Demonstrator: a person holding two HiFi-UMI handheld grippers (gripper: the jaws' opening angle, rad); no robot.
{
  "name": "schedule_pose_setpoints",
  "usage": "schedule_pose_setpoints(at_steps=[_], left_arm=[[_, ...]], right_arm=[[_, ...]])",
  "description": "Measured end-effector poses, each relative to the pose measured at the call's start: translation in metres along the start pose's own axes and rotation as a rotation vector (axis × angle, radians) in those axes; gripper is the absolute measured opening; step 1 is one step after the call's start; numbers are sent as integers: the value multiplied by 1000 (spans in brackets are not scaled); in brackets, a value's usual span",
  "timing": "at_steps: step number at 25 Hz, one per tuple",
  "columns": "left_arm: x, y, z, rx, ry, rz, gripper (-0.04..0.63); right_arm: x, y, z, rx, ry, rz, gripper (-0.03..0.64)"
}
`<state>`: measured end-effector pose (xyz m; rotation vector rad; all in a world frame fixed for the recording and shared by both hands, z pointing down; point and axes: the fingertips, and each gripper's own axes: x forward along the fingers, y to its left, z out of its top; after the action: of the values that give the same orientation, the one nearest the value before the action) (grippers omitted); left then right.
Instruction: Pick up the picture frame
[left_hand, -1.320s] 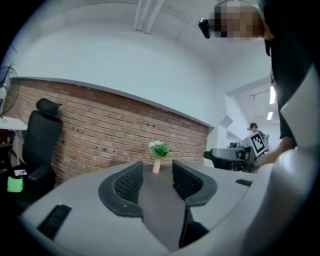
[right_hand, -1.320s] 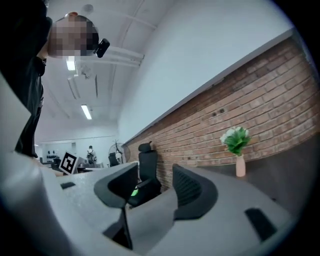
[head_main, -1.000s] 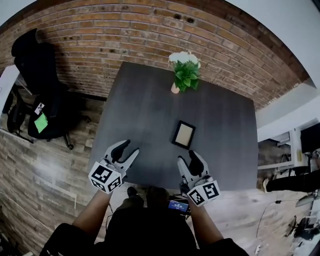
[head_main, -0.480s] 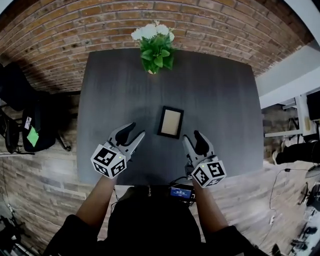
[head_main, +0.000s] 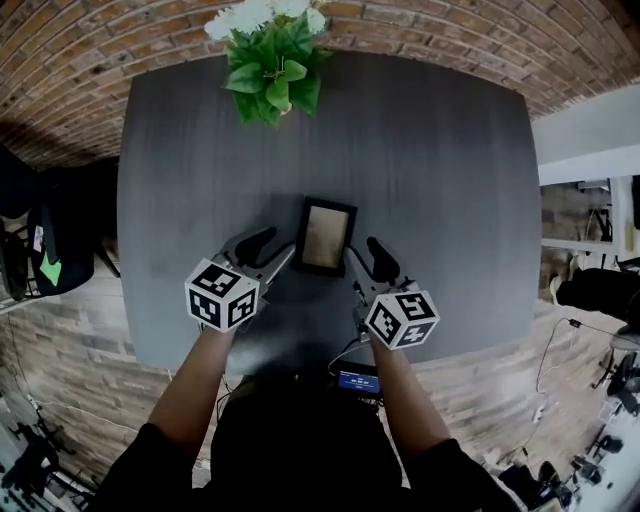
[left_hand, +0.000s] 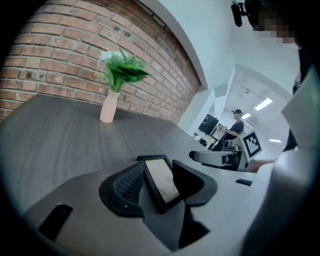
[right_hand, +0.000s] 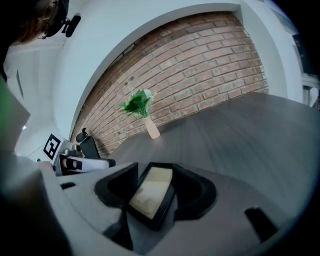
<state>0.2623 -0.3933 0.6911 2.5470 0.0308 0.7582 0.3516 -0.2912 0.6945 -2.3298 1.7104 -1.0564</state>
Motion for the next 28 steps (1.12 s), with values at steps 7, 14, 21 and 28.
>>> schedule_pose_setpoints(at_steps=[7,14,21,28], left_arm=[[44,20,-35,-26,190,60,164],[67,20,-41,-10,270,67,164],[80,20,-54,11,356,72,158],[81,22,-57,39,377,94,135]], right_arm=[[33,-19,-34,26,147,-22,218],[47,-24,-47,23,215,-41,217],[52,-26,-55,14,264,-47,206],[55,-29,-60,-43,303,-84,180]])
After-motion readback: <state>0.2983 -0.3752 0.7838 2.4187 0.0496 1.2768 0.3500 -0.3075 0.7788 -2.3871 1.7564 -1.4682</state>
